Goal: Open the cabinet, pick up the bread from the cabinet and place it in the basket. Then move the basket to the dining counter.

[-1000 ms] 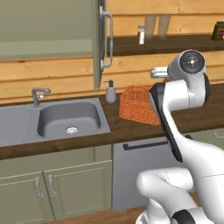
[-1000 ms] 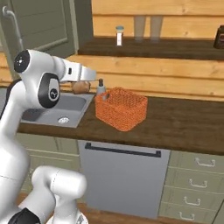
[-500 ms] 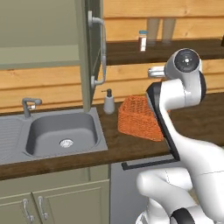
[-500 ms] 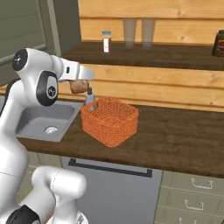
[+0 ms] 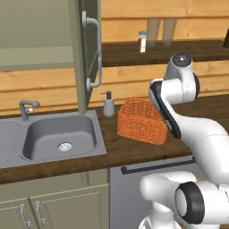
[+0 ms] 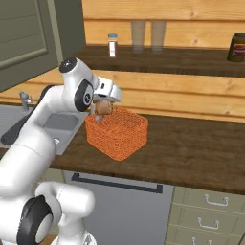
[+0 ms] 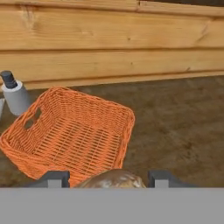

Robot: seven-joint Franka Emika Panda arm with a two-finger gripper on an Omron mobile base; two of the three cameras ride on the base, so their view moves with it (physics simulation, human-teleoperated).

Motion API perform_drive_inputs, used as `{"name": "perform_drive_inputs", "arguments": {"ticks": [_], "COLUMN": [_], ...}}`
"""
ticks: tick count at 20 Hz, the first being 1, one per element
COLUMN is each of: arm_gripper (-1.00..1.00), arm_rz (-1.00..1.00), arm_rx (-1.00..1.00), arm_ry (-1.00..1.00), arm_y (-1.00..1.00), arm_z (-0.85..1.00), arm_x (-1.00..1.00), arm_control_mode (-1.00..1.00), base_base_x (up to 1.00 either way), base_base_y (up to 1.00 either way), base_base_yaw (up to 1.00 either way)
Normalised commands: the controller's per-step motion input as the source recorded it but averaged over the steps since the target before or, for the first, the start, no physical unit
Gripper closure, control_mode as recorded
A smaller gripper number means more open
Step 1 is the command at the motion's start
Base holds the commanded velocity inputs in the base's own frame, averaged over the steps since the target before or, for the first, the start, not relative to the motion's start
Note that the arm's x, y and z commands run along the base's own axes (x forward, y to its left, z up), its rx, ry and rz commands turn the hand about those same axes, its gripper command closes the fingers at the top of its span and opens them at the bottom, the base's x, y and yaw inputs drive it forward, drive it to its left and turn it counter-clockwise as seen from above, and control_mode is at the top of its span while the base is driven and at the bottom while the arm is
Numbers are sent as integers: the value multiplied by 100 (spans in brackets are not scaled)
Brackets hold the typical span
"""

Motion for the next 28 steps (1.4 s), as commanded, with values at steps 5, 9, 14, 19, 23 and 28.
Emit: {"name": "perform_drive_inputs", "arguments": {"ticks": [5,9,14,19,23,28], "arm_gripper": [100,100,100,100,100,100], "arm_rz": [0,0,0,2,3,3], "arm_rx": [9,12,6,2,0,0], "arm_ry": [30,23,11,0,0,0], "arm_y": [-2,-10,-6,-8,-5,-2], "arm_z": [-87,-72,-55,-49,-67,-71], "arm_x": [100,100,95,83,42,50], "arm_control_mode": [-100,-100,-100,-100,-100,-100], "base_base_x": [0,0,0,0,0,0], "base_base_y": [0,0,0,0,0,0], "base_base_yaw": [0,0,0,0,0,0]}}
